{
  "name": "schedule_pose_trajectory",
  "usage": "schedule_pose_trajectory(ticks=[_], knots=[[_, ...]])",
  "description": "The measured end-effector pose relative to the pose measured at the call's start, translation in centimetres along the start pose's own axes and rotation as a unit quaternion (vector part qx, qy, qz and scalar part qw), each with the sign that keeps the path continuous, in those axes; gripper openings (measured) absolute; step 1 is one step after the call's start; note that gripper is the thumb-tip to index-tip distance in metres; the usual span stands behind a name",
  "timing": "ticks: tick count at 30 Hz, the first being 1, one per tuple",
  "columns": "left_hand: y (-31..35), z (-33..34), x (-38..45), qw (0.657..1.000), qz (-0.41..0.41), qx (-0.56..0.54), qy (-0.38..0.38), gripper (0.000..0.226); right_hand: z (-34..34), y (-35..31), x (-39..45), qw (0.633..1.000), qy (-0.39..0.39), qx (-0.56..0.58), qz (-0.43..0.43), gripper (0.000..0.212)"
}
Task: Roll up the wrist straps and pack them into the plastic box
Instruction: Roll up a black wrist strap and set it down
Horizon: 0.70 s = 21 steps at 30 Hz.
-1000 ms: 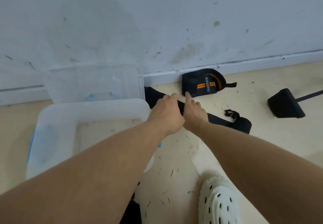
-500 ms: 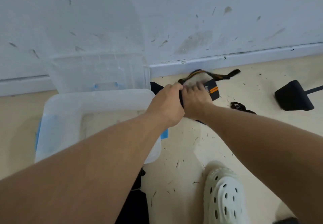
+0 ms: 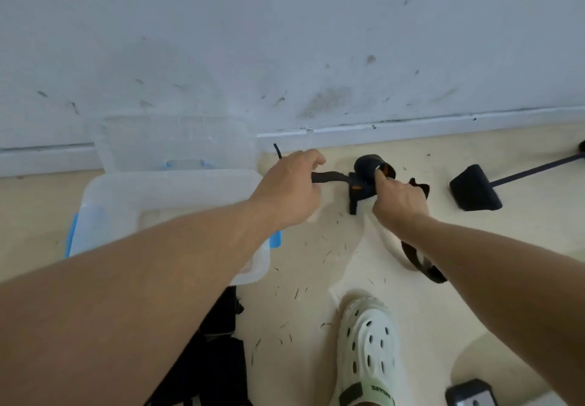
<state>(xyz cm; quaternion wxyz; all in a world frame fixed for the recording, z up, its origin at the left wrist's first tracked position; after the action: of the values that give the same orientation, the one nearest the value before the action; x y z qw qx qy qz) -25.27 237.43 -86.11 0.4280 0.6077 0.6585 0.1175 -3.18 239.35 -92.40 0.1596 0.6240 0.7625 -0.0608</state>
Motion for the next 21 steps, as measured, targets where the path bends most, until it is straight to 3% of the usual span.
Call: schedule_pose_trajectory(ticks=[4,8,10,13,17,21], knots=[[2.3,-2.6,-3.9,1.000,0.007,0.027,-0.006,0.044,-7.0,3.0,-5.3,0.996,0.068,0.018,0.047,0.017],[4.8,-5.9,-9.3,0.997,-0.021,0.074,-0.014,0.051,-15.7,1.4,-11.0,0.983,0.156,0.092,0.040,0.027],[6.4,-7.9,-12.6,0.998,-0.027,0.051,0.004,0.054,-19.7,-1.1,-13.6,0.979,0.158,0.127,-0.007,0.036],[7.7,-10.5,-18.0,0.999,-0.037,-0.033,0.022,0.057,-24.3,-5.9,-17.5,0.968,0.131,0.182,-0.117,0.038],[6.2,-13.4,-24.3,0.973,-0.080,-0.215,0.015,0.051,-28.4,-12.9,-22.9,0.883,0.087,0.390,-0.246,0.037],[4.5,-14.8,-28.2,0.931,-0.098,-0.353,-0.001,0.025,-29.7,-16.3,-26.0,0.859,0.090,0.453,-0.220,0.021]])
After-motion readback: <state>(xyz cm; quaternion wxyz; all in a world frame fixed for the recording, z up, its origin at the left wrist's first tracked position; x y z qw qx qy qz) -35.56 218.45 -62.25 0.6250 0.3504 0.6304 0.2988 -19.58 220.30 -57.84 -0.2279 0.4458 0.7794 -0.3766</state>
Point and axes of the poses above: each hand's wrist, its own x-axis towards the middle knuckle, its own z-axis out of the palm, y = z × x, the point moved 8 cm from there along x, towards the middle knuckle, and after that the axes turned 12 degrees about -z, right-handed, at the moved point
